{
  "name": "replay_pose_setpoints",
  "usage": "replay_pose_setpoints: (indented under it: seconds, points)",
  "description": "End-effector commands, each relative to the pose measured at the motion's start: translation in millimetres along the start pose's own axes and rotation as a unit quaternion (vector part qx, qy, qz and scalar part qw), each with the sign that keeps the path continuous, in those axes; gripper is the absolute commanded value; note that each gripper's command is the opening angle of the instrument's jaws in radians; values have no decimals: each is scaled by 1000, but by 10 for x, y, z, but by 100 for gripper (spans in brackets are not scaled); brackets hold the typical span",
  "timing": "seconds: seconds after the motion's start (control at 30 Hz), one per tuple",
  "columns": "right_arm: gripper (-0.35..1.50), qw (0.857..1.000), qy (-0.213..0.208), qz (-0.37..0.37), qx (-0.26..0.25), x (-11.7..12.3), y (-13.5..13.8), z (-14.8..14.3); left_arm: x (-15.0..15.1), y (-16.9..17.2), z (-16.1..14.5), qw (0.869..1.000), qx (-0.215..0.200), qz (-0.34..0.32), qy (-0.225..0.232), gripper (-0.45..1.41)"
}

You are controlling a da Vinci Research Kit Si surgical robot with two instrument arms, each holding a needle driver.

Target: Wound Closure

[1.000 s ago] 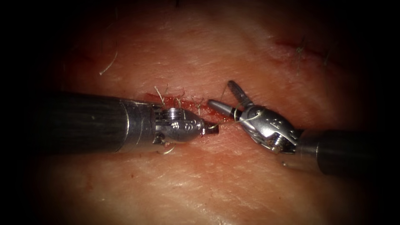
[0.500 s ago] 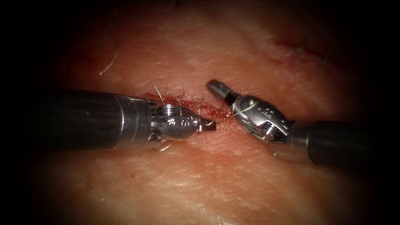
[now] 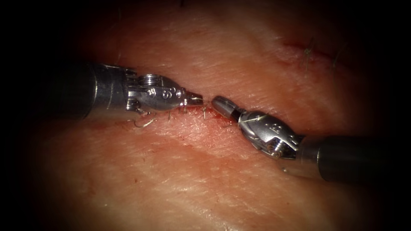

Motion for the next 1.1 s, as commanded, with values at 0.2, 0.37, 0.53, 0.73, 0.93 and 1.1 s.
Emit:
replay_pose_setpoints:
  seconds: [0.2,0.37,0.53,0.73,0.93,1.1]
  points:
    - [-35,1000,10,-17,-4,-8,-21,-10,1,-42,9,1000,1,-12,-4,-45]
    - [-35,1000,15,-23,-8,-7,-28,-13,7,-78,15,1000,-1,-21,-4,-45]
    - [-35,999,18,-24,-15,-11,-38,-17,12,-119,23,1000,-1,-29,-6,-45]
    - [-35,999,20,-25,-25,-13,-60,-25,17,-162,36,999,2,-38,-8,-45]
    - [-35,999,18,-29,-36,-14,-69,-32,23,-189,47,999,4,-44,-9,-45]
    - [-35,999,11,-33,-37,-21,-74,-38,28,-214,49,999,11,-53,-7,-45]
